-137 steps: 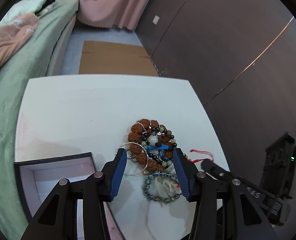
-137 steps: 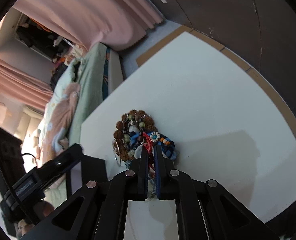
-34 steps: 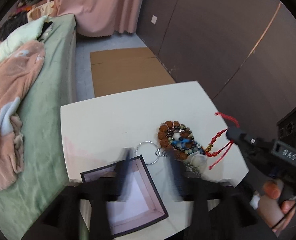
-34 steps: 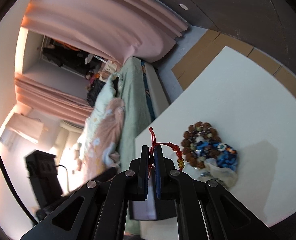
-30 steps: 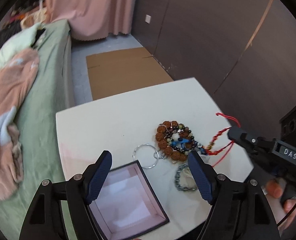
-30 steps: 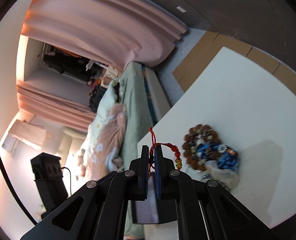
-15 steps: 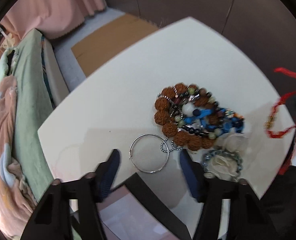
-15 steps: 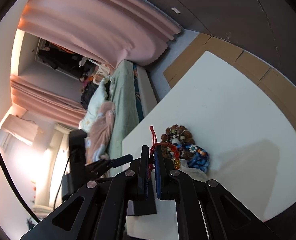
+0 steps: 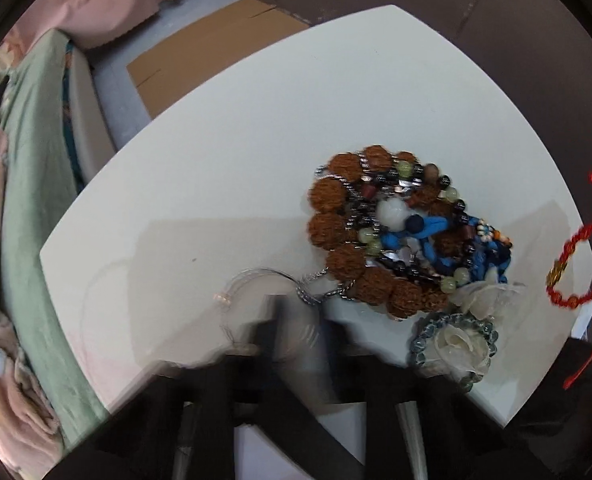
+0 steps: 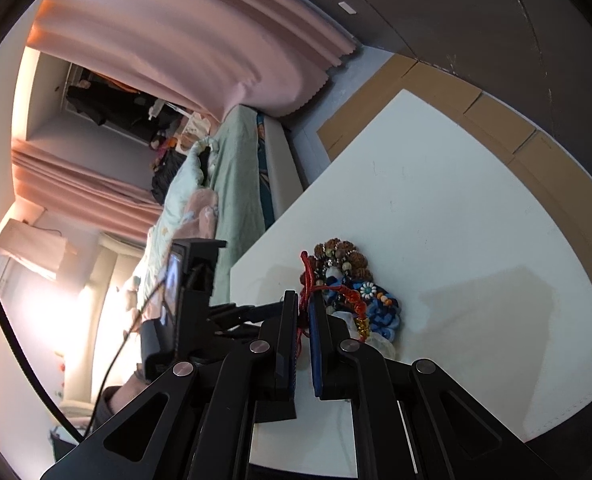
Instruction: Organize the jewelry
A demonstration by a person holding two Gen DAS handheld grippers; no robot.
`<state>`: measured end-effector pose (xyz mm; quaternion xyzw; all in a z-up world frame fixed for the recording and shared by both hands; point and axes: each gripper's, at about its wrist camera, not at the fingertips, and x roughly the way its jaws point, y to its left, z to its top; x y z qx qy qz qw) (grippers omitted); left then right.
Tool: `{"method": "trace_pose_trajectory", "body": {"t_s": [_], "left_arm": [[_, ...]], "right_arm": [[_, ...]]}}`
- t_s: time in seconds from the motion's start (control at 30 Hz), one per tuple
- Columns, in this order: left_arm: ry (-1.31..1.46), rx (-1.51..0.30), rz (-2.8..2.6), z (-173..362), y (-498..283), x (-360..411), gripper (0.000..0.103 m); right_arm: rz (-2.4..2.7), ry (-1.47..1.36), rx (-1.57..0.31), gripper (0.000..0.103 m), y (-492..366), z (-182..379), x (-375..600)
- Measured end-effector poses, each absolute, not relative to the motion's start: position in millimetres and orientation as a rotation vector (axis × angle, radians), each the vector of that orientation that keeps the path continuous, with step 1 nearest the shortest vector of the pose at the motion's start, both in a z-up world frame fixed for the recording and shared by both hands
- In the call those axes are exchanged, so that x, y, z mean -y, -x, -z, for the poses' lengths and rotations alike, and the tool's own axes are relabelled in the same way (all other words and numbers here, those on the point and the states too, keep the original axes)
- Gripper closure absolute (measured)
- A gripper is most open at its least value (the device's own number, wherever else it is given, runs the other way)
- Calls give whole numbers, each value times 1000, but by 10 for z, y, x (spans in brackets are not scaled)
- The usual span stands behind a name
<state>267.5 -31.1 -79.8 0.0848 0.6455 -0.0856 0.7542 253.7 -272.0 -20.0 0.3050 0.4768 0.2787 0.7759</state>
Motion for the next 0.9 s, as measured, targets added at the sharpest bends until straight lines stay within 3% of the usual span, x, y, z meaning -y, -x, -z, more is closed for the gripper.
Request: {"method": "trace_pose_trajectory", "body": {"t_s": [0.53, 0.9], "left_arm": [[34, -1200, 147, 143, -2376, -88, 103], [108, -1093, 190, -340, -2185, -189, 103]], "right_arm": [[-582, -623, -1059, 95, -2476, 252, 2575], [-779, -627, -941, 95, -2295, 12, 2159]]}}
